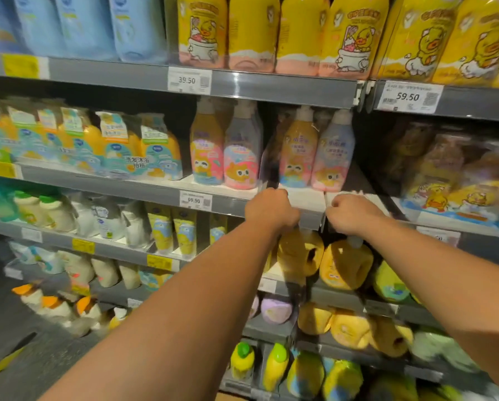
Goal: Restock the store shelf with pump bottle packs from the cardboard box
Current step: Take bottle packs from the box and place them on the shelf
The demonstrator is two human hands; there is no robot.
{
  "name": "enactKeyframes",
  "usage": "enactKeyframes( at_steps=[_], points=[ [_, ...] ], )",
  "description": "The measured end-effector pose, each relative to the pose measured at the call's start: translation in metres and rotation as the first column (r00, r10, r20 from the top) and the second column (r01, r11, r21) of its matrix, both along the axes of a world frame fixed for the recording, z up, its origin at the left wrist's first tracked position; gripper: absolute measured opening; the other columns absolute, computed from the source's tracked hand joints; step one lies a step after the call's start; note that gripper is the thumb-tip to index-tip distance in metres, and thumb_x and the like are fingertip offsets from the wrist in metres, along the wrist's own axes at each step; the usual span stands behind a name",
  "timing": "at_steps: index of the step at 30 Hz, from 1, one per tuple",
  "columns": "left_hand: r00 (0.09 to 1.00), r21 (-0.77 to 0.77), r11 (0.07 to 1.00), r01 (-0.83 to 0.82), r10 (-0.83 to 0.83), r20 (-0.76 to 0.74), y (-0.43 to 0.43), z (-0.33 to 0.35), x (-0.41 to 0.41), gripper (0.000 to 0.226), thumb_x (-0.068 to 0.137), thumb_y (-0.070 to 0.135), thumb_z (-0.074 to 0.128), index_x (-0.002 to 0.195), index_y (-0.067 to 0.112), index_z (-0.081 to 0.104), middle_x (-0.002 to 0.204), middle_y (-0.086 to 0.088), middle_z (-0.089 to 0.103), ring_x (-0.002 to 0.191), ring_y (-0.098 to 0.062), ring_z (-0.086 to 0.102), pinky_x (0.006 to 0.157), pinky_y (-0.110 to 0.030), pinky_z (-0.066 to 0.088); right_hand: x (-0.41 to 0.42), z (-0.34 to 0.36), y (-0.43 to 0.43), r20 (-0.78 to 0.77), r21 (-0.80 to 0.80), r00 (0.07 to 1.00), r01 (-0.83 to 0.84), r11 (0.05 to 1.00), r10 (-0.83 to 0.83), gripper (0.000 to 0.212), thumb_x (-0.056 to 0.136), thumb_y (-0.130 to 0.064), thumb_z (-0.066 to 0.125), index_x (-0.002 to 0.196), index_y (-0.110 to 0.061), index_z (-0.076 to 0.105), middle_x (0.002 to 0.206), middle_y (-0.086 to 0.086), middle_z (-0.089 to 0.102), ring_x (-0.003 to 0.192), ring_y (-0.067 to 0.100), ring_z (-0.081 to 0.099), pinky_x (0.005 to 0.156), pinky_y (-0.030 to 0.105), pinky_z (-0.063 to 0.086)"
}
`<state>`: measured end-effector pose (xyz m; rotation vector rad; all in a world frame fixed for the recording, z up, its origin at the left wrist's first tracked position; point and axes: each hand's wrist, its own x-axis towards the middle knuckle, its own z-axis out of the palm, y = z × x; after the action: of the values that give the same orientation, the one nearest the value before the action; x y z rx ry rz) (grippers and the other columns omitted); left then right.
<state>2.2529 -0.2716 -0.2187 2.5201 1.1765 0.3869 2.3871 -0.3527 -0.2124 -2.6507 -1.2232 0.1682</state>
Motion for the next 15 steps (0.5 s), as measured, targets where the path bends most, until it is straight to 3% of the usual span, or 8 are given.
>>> enactKeyframes(
  at_steps=[4, 11, 15],
  points=[
    [0.987, 0.106, 0.992, 0.066, -0.049, -0.156, -0.022, 0.001, -0.043, 0.039, 0.09, 0.037, 0.053, 0.122, 0.014, 0.059, 0.122, -0.01, 0.061, 0.112, -0.032, 0.059, 0.085, -0.038, 0.047, -0.039, -0.001, -0.029, 0.105, -0.117, 0.994, -0.014, 0.993, 0.027, 0.039, 0.093, -0.039, 0.047, 0.115, -0.01, 0.062, 0.118, 0.014, 0.061, 0.105, 0.032, 0.058, 0.076, 0.031, 0.043],
    [0.973, 0.149, 0.986, 0.079, -0.044, -0.227, -0.058, -0.001, -0.099, 0.025, 0.09, 0.036, 0.054, 0.098, 0.013, 0.062, 0.112, -0.011, 0.066, 0.103, -0.031, 0.061, 0.073, -0.035, 0.04, -0.095, -0.013, -0.06, 0.107, -0.172, 0.99, -0.068, 0.983, 0.087, 0.039, 0.091, -0.039, 0.048, 0.116, -0.012, 0.06, 0.122, 0.013, 0.061, 0.108, 0.033, 0.057, 0.081, 0.035, 0.046],
    [0.959, 0.136, 0.99, 0.04, 0.0, -0.282, -0.075, -0.016, -0.121, 0.034, 0.091, 0.038, 0.053, 0.111, 0.011, 0.063, 0.118, -0.012, 0.063, 0.11, -0.032, 0.059, 0.074, -0.034, 0.038, -0.118, -0.028, -0.068, 0.08, -0.17, 0.988, -0.121, 0.978, 0.136, 0.039, 0.089, -0.037, 0.049, 0.114, -0.01, 0.063, 0.124, 0.015, 0.061, 0.111, 0.034, 0.058, 0.079, 0.033, 0.045]
  ],
)
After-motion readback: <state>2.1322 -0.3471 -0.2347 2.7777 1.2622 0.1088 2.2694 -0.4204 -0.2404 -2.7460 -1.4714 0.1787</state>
